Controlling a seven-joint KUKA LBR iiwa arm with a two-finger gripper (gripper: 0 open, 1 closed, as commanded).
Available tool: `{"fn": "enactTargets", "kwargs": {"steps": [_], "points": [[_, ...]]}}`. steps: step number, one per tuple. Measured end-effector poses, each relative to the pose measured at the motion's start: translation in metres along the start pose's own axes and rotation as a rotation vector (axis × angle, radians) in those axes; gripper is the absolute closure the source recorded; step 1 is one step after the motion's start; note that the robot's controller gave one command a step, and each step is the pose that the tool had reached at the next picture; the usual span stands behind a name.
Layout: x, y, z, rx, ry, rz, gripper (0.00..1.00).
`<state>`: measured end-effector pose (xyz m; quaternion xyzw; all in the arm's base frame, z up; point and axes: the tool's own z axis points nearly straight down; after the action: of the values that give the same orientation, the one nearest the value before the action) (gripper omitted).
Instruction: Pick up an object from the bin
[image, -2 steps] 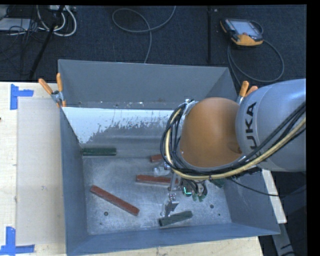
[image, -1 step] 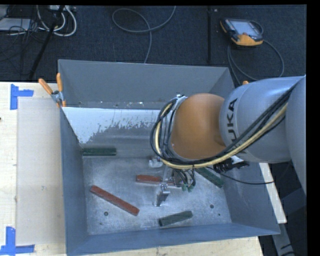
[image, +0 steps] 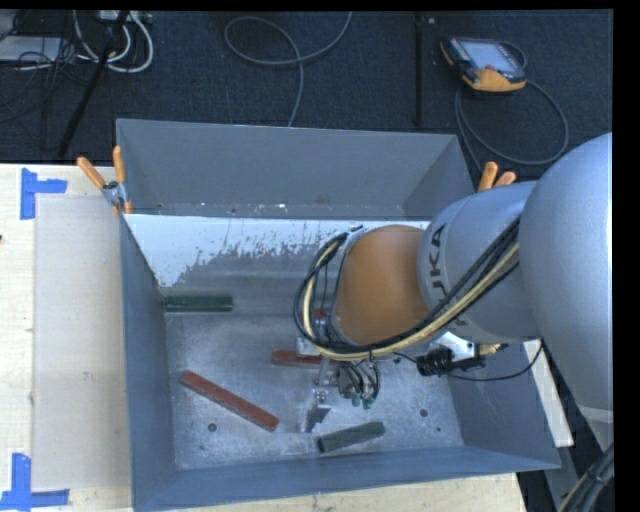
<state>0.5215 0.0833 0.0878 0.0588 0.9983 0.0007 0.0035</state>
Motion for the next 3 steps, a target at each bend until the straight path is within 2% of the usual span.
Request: {"fn": "enactTargets", "kwargs": {"steps": [1, 2, 3], "points": [[-0.024, 0.000, 0.010, -0.005, -0.020, 0.015, 0.00], [-0.066, -0.020, 0.012, -0.007, 0.003, -0.039, 1.00], [-0.066, -0.020, 0.012, -0.007, 0.003, -0.039, 1.00]]}}
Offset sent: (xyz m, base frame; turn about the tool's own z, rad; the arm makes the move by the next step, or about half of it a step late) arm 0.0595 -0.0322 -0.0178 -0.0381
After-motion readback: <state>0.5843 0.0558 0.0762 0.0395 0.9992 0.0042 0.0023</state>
